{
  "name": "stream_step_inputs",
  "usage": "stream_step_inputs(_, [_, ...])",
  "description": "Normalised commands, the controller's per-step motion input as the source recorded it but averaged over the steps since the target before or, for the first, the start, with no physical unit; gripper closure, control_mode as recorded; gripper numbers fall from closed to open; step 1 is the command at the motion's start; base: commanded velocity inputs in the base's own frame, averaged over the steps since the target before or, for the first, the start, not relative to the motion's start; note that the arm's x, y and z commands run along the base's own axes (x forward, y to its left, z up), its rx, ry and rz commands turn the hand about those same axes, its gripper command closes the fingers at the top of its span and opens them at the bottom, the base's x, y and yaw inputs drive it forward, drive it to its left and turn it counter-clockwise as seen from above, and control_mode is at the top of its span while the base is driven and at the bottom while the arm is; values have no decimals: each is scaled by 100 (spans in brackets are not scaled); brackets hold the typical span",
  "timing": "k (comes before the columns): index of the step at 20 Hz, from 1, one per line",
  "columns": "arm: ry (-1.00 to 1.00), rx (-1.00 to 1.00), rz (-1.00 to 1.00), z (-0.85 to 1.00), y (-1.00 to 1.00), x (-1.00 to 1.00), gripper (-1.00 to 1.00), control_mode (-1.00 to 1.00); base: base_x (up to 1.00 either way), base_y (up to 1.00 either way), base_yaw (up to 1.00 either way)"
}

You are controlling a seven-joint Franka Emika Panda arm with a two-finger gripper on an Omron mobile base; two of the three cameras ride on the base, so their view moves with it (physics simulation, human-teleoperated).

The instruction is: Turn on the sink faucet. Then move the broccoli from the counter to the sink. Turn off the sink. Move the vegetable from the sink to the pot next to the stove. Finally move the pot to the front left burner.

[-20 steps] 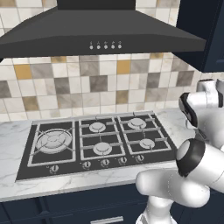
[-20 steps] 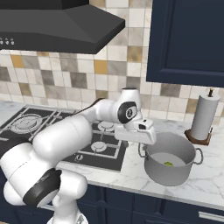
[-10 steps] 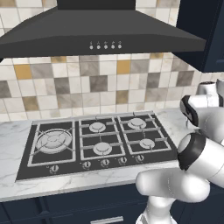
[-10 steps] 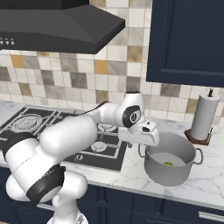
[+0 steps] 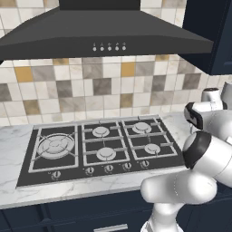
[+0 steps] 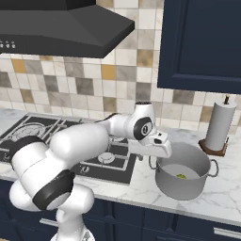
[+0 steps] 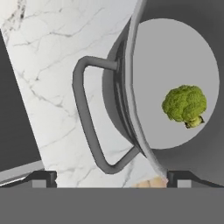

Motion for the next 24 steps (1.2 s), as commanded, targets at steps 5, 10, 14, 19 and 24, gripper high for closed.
stream_step_inputs(5, [-3, 0, 9, -7, -9, 15, -100, -100, 0, 0, 0])
stream_step_inputs(10, [0, 0, 9, -10, -8, 6, -100, -100, 0, 0, 0])
stream_step_inputs(14, [0, 0, 9, -19, -4, 2, -100, -100, 0, 0, 0])
stream_step_inputs(19, [0, 0, 8, -19, -6, 6, -100, -100, 0, 0, 0])
stream_step_inputs(24, [0, 0, 8, -20, -2, 2, -100, -100, 0, 0, 0])
